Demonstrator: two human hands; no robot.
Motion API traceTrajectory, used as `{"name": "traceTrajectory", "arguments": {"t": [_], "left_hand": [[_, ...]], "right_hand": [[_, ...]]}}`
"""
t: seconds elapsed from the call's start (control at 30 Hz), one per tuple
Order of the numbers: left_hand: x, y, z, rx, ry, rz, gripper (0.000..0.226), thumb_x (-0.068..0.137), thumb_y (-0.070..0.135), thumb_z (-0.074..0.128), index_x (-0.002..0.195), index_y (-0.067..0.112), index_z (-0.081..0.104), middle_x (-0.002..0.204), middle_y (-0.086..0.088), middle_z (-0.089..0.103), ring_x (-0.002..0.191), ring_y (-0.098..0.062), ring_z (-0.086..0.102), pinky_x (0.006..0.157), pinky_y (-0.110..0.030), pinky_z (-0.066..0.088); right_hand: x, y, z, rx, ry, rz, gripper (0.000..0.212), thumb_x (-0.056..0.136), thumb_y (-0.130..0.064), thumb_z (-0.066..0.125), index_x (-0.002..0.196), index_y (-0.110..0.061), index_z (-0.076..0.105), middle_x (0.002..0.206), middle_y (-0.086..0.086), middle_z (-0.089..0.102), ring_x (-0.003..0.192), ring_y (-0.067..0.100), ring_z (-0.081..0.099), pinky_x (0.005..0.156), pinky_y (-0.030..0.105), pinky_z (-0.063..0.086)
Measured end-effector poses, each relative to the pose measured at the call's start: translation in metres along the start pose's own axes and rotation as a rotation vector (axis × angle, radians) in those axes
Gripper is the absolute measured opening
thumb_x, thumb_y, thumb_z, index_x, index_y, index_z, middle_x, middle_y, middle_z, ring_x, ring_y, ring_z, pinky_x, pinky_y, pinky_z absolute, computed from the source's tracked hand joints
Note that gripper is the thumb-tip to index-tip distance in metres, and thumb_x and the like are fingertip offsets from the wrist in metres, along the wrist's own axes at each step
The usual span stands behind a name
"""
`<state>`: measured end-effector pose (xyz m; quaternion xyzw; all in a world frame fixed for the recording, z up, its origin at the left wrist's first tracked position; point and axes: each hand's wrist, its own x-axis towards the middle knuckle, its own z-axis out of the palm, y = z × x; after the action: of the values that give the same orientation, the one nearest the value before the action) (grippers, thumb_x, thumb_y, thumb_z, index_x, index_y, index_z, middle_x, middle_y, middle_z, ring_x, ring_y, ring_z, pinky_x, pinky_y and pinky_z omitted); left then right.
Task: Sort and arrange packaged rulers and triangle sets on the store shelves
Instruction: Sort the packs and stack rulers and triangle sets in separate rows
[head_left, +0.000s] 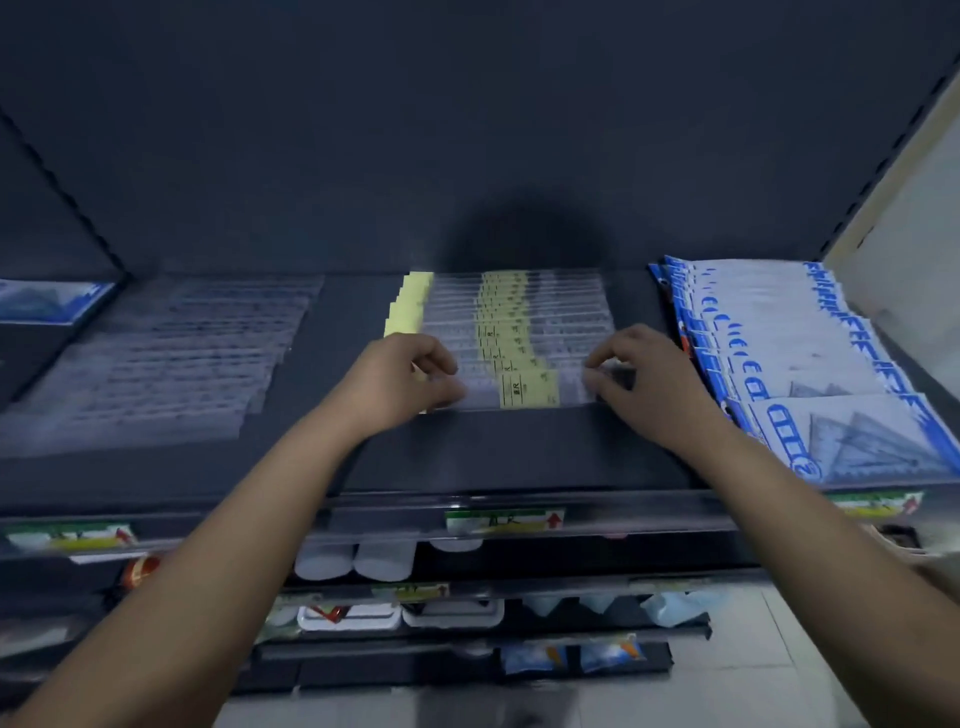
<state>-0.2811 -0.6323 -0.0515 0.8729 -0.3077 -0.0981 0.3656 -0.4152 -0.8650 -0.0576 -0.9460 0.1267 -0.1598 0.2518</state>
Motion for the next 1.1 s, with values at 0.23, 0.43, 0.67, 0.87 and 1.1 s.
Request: {"name": "traceTrajectory", "arguments": {"t": [0.23,0.43,0.67,0.87,1.1], "left_hand": [[-0.004,-0.018,-0.003,0.135,0.179,0.007,0.025,0.071,0.038,0.081,0.088,0.028,0.066,0.098,0.021,0.057,0.094,-0.006,0.044,0.087,-0.023,0.028],[-0.018,-0.015,-0.018,0.368,0.253,0.047,0.036,0.088,0.058,0.049,0.097,0.027,0.064,0.103,0.009,0.062,0.104,-0.014,0.05,0.086,-0.028,0.023],[-0.062,-0.034,-0.081,0.685,0.201,0.001,0.067,0.089,0.068,0.016,0.117,0.023,0.058,0.121,0.005,0.059,0.115,-0.017,0.047,0.094,-0.03,0.02],[-0.137,-0.092,-0.177,0.897,0.24,-0.121,0.073,0.089,0.071,0.017,0.12,0.02,0.058,0.122,0.002,0.059,0.118,-0.02,0.047,0.101,-0.038,0.021],[-0.228,-0.201,-0.288,0.958,0.219,-0.244,0.081,0.081,0.072,0.006,0.124,0.023,0.054,0.123,0.005,0.056,0.122,-0.019,0.043,0.103,-0.037,0.021]], "right_hand": [[0.002,0.002,0.012,-0.135,-0.022,-0.023,0.02,0.087,-0.036,0.06,0.101,-0.022,0.064,0.113,0.002,0.058,0.105,0.026,0.05,0.09,0.039,0.039],[0.007,-0.026,0.002,-0.175,0.044,-0.136,0.04,0.091,-0.05,0.051,0.106,-0.016,0.067,0.112,0.004,0.062,0.103,0.029,0.054,0.087,0.039,0.037],[0.027,-0.125,0.042,-0.064,-0.155,-0.308,0.051,0.088,-0.054,0.041,0.114,-0.015,0.063,0.117,0.002,0.057,0.108,0.024,0.052,0.095,0.037,0.04],[0.029,-0.234,0.106,-0.07,-0.245,-0.398,0.073,0.082,-0.07,0.019,0.118,-0.021,0.059,0.126,-0.002,0.053,0.114,0.02,0.049,0.097,0.035,0.039],[0.017,-0.377,0.194,0.005,-0.29,-0.421,0.054,0.089,-0.06,0.037,0.123,-0.023,0.056,0.13,-0.004,0.051,0.119,0.017,0.044,0.099,0.034,0.037]]}}
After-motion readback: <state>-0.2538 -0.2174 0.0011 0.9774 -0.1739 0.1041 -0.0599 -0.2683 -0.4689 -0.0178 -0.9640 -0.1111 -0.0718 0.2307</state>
